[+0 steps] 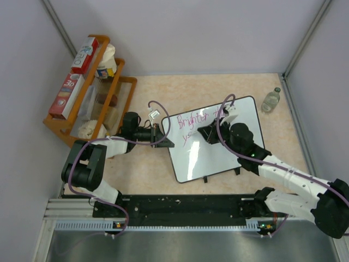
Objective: Write a sentence on the whiteboard
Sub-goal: Write with the whiteboard marker on the whiteboard.
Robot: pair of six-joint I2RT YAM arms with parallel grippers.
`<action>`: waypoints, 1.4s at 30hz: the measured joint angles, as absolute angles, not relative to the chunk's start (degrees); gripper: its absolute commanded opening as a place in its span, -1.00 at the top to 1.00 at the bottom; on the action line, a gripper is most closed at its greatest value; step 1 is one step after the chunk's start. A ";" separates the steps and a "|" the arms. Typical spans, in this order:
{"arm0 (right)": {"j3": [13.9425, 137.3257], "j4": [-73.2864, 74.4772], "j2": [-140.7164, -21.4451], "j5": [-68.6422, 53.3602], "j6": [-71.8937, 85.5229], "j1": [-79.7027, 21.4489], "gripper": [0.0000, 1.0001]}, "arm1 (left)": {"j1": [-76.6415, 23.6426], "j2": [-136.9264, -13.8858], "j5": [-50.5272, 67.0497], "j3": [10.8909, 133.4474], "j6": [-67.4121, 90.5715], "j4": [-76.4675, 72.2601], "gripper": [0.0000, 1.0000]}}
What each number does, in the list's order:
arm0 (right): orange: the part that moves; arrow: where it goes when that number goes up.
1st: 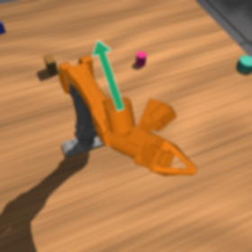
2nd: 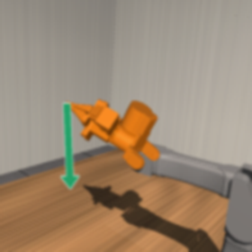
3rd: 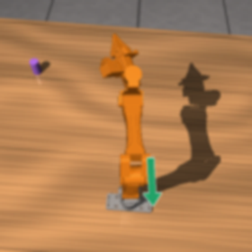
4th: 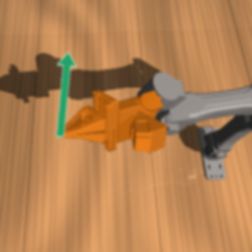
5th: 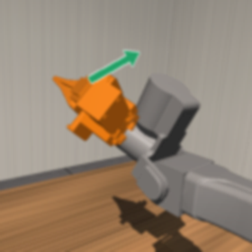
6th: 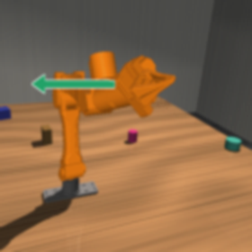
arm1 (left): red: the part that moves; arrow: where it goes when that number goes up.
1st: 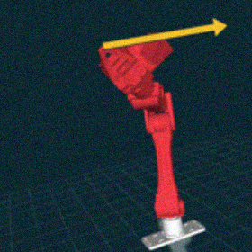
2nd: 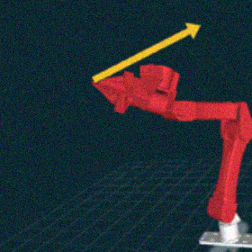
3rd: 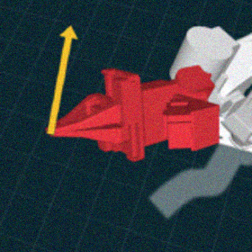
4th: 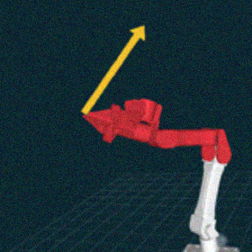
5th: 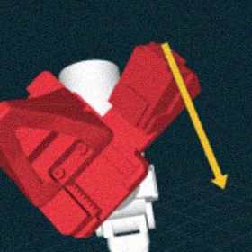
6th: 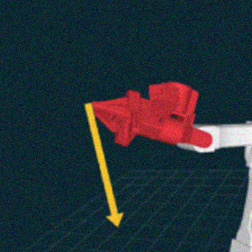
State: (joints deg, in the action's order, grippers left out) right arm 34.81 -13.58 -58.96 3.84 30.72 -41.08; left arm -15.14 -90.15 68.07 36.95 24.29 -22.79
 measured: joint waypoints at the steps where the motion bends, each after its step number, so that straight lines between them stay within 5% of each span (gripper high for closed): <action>1: 34.57 -13.74 -58.92 3.64 30.85 -41.08 1.00 | -15.14 -90.15 68.07 36.95 24.29 -22.79 1.00; 42: 33.95 -11.00 -53.30 8.51 30.30 -41.06 1.00 | -15.14 -90.15 68.12 36.95 24.27 -22.83 1.00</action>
